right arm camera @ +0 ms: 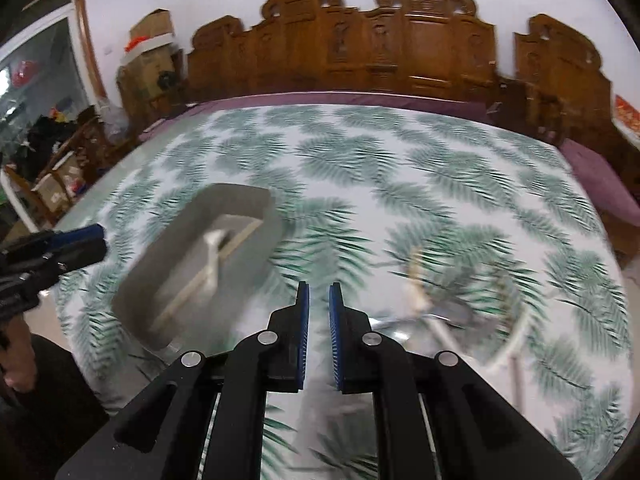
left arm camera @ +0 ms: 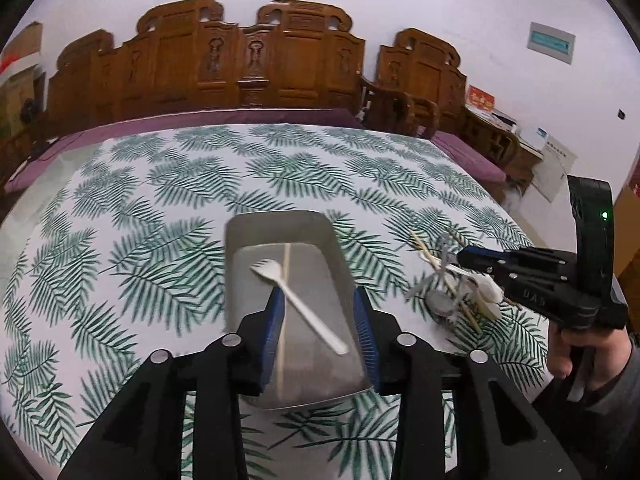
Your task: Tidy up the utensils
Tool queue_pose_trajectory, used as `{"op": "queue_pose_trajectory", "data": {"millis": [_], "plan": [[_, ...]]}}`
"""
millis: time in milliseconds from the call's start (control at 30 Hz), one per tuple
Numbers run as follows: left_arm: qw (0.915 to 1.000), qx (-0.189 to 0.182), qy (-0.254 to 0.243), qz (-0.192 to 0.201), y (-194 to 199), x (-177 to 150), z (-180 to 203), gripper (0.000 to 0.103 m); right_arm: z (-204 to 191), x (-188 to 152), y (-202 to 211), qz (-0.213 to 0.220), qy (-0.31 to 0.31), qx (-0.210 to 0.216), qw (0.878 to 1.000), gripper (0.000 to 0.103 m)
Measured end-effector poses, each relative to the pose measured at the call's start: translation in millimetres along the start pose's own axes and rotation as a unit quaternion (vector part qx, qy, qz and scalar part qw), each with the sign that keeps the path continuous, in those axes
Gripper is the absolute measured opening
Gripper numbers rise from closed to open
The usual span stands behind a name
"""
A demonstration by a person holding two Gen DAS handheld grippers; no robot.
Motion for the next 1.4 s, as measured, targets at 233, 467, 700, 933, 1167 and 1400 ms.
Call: {"op": "queue_pose_trajectory", "data": {"millis": [233, 467, 700, 933, 1167, 1400], "plan": [[0.9997, -0.011, -0.02, -0.008, -12.4, -3.4, 22.4, 0.046, 37.8, -19.9, 1.9, 0.007, -0.026, -0.035, 0.999, 0.018], [0.9987, -0.028, -0.034, -0.024, -25.5, -3.9, 38.7, 0.046, 64.5, -38.3, -9.5, 0.0, -0.063, -0.039, 0.997, 0.031], [0.9964, -0.041, -0.054, -0.051, -49.5, 4.3, 65.0, 0.046, 86.3, -37.4, -16.1, -0.004, -0.044, -0.067, 0.997, 0.031], [0.99, -0.045, -0.105, -0.084, -85.3, 10.1, 99.5, 0.045, 108.7, -34.8, -10.6, 0.006, -0.077, -0.055, 0.995, 0.031], [0.9809, -0.04, -0.136, -0.133, -138.7, 19.5, 118.6, 0.035, 122.6, -37.0, -12.3, 0.006, -0.107, -0.048, 0.993, 0.031], [0.9705, -0.023, -0.175, -0.164, -176.2, 21.5, 137.9, 0.034, 126.9, -34.9, -10.6, 0.014, -0.122, -0.034, 0.992, 0.031]]}}
Point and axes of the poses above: each gripper's, at about its wrist camera, not at the fingertips, and y roughly against the way its jaws point, z to its right, x to its top, the point moved 1 cm from there along -y, roughly the way its jaws point, and after that the axes turned 2 degrees about -z, right-handed, at the moved point
